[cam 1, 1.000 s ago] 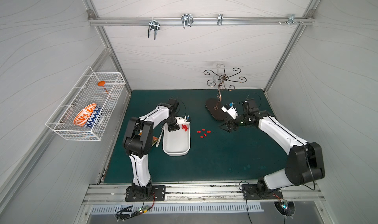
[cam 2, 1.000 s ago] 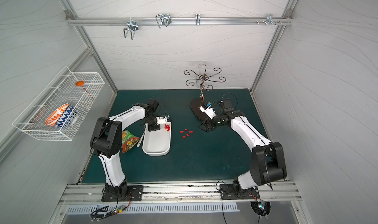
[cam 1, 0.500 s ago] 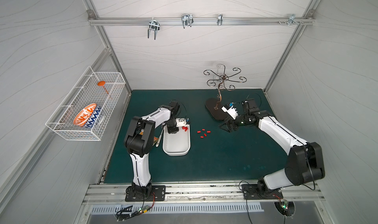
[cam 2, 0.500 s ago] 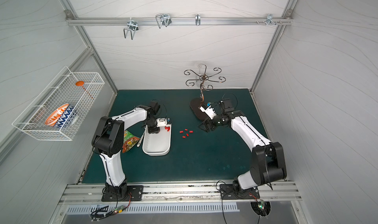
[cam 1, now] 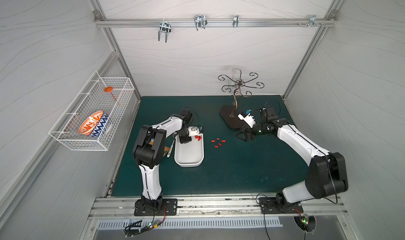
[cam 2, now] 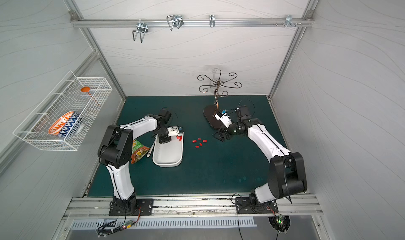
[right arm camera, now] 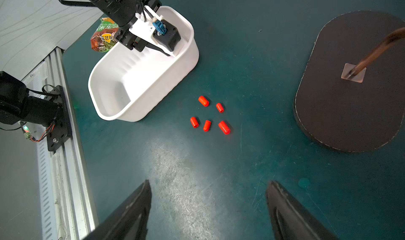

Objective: Take the screw protection sleeves out of the storage box
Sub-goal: Pick up the screw protection sleeve from the storage box, then place the screw protection sleeve at the center of the board.

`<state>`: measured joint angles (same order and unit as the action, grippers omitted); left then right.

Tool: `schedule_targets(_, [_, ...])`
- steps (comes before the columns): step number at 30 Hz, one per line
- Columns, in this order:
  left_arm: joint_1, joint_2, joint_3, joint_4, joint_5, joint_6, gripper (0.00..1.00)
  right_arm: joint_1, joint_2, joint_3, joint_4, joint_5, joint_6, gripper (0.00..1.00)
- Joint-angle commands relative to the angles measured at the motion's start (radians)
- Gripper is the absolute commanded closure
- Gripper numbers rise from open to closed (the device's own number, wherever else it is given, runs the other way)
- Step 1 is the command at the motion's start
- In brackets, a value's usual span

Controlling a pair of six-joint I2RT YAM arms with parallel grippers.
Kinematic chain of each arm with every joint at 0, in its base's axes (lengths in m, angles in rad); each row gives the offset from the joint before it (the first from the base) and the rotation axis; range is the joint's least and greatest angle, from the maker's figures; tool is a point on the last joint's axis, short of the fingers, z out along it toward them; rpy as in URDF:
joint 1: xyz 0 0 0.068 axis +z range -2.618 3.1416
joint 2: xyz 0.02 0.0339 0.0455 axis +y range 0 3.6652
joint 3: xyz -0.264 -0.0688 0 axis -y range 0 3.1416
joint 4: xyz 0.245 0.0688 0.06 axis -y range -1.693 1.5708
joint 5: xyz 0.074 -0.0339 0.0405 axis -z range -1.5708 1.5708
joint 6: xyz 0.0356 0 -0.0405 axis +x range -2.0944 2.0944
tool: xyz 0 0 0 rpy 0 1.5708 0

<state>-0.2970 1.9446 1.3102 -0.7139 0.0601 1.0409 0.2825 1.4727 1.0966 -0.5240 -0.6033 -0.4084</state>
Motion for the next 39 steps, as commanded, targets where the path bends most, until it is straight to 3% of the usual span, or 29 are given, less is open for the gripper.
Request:
schedule_targets(1, [0.004,-0.045,-0.009,0.009,0.044,-0.043,0.96,-0.008,-0.020,-0.001,-0.013,-0.015,-0.003,0.15])
schedule_targets(11, [0.012,-0.234,0.035,-0.100,0.212,-0.156,1.00,-0.011,-0.032,-0.001,-0.010,-0.004,0.000,0.15])
schedule_targets(19, [-0.146,-0.236,0.159,-0.175,0.320,-0.230,1.00,-0.066,-0.056,0.002,-0.005,-0.010,0.016,0.14])
schedule_targets(27, [-0.329,-0.022,0.317,-0.178,0.215,-0.214,1.00,-0.236,-0.107,0.001,-0.005,-0.039,0.054,0.08])
schedule_targets(29, [-0.358,0.036,0.354,-0.163,0.165,-0.214,1.00,-0.258,-0.116,0.000,-0.005,-0.042,0.053,0.01])
schedule_targets(39, [-0.357,0.231,0.507,-0.122,0.025,-0.200,0.97,-0.265,-0.117,-0.011,-0.090,-0.233,-0.112,0.01])
